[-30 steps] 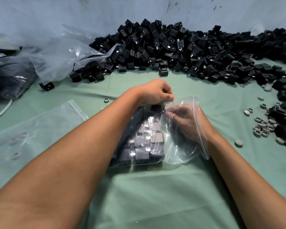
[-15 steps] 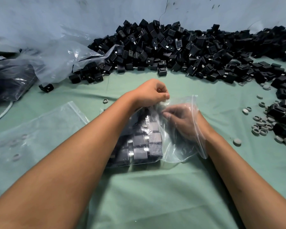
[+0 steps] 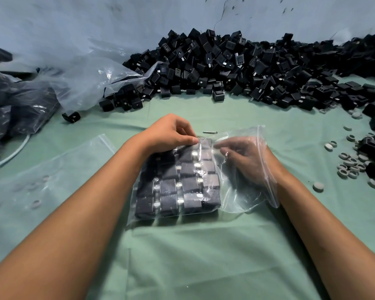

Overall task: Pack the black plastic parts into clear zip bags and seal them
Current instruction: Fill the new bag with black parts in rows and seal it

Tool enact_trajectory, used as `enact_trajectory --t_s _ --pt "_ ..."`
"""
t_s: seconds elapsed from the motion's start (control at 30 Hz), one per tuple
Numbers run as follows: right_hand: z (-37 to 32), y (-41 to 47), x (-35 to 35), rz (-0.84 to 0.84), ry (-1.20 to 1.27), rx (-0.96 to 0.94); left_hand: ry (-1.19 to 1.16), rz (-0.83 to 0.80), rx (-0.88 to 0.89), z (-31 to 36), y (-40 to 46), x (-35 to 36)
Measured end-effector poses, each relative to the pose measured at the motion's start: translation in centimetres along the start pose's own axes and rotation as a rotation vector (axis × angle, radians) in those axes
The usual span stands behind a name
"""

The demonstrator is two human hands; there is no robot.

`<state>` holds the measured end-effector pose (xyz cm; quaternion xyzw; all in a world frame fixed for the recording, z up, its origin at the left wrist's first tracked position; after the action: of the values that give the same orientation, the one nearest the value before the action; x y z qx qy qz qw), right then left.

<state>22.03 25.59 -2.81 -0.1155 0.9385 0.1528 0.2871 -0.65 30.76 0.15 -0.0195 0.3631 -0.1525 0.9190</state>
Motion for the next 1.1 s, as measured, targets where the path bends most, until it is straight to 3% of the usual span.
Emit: enact_trajectory --t_s 0.13,0.4,0.87,1.1 --pt "-0.3 0.1 0.3 -0.052 -0.042 0.007 0.030 0.049 -0.009 -0.1 -0.3 0.3" --pt "-0.3 -0.1 0.3 -0.011 0.050 -0.005 0.131 0.343 -0.011 -2.1 -2.7 -0.2" --pt "-0.8 -0.7 -0.6 -0.166 -0.014 -0.029 0.217 0.316 0.051 -2.3 -3.8 -0.6" --pt "-0.8 -0.5 -0.5 -0.195 0.030 -0.054 0.418 0.273 0.051 -0.3 -5.0 1.8"
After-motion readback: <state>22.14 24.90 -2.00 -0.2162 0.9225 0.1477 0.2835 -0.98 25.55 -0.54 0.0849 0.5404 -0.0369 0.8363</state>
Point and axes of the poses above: each hand's wrist, its own y-axis towards the middle knuckle, its own x-axis out of the palm, z = x × y, the point moved 3 cm from there along y, towards the middle knuckle, and after that the axes turned 5 degrees about -x, right-handed, at the moved point
